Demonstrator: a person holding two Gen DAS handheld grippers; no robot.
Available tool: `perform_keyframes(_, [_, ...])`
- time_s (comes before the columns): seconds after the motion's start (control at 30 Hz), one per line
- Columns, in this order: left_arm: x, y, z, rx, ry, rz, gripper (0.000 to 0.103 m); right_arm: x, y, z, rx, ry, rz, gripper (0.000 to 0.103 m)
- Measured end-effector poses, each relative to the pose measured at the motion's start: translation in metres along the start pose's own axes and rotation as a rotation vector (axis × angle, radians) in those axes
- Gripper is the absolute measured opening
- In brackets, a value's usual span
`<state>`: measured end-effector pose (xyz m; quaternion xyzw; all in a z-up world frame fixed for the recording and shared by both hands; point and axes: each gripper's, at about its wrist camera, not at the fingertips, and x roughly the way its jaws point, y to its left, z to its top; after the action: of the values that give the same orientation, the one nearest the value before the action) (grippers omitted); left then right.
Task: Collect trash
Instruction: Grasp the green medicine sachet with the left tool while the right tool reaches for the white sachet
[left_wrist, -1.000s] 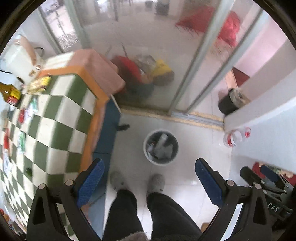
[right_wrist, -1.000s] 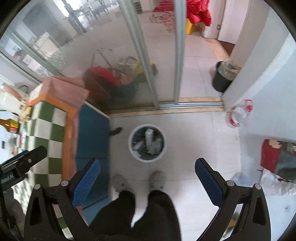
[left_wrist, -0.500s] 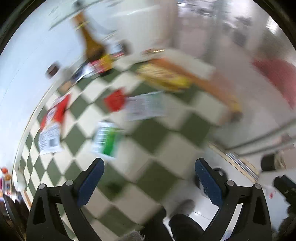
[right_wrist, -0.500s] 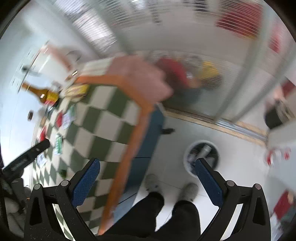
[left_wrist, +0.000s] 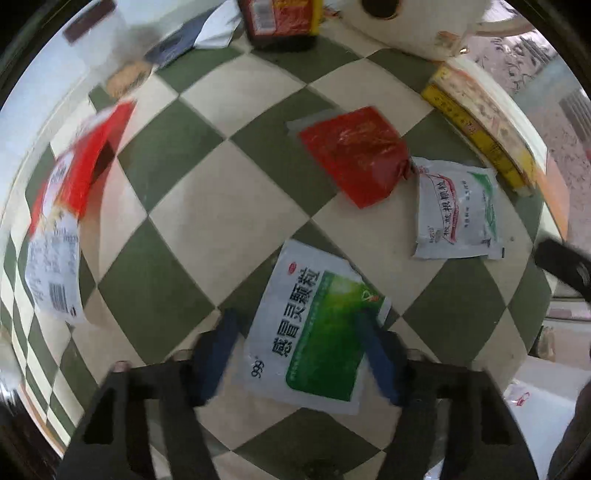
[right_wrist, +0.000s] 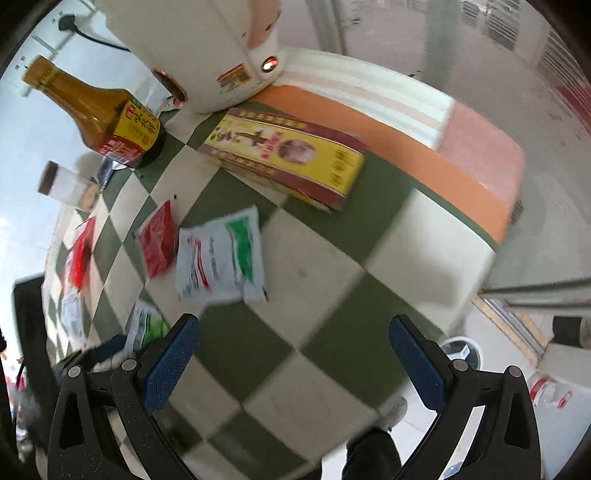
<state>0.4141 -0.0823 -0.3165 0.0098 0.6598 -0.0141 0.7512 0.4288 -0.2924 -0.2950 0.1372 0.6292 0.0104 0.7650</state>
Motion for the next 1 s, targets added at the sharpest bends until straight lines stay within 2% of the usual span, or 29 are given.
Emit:
perform_keyframes(0.03, [-0.002,0.000,-0.001,0.014,-0.006,0.005,0.023,0.005,0.006,0.005,-0.002,0.000,-0.002,0.103])
perform_keyframes(0.07, [-0.004,0.001,-0.001,0.020,-0.009,0.030,0.001,0.008,0.008,0.008,-0.003,0.002,-0.007,0.103])
perform_keyframes(0.2, [-0.004,0.026,-0.006,-0.006,-0.019,0.029,0.000,0.027,0.025,0.023,-0.006,0.014,-0.025,0.102])
perform_keyframes(0.3, [-0.008,0.052,-0.012,-0.042,-0.029,0.042,0.000,0.041,0.043,0.027,-0.032,0.026,-0.032,0.091])
perform_keyframes(0.33, [-0.009,0.061,-0.012,-0.053,-0.034,0.045,0.000,0.045,0.049,0.026,-0.047,0.031,-0.038,0.084])
perform_keyframes(0.4, [-0.014,0.073,-0.016,-0.073,-0.043,0.049,0.000,0.049,0.063,0.021,-0.101,0.008,-0.086,0.073])
perform_keyframes(0.43, [-0.019,0.080,-0.017,-0.083,-0.055,0.054,0.000,0.050,0.069,0.020,-0.125,-0.005,-0.111,0.058])
perform_keyframes(0.47, [-0.023,0.084,-0.018,-0.088,-0.064,0.058,0.000,0.050,0.075,0.018,-0.159,-0.023,-0.145,0.032])
perform_keyframes(0.53, [-0.032,0.090,-0.020,-0.096,-0.087,0.071,0.000,0.051,0.076,0.016,-0.153,-0.022,-0.126,0.000])
perform_keyframes(0.8, [-0.069,0.073,-0.024,-0.087,-0.163,0.082,0.000,0.016,0.059,-0.005,-0.054,-0.114,-0.017,0.000])
perform_keyframes(0.87, [-0.074,0.067,-0.021,-0.085,-0.191,0.114,0.000,0.000,0.055,-0.006,-0.016,-0.140,0.035,0.000])
perform_keyframes(0.93, [-0.074,0.067,-0.015,-0.092,-0.207,0.152,0.000,-0.003,0.047,-0.002,0.037,-0.128,0.090,0.001])
perform_keyframes(1.0, [-0.065,0.075,-0.006,-0.112,-0.211,0.176,0.000,0.008,0.050,0.011,0.078,-0.059,0.086,0.026])
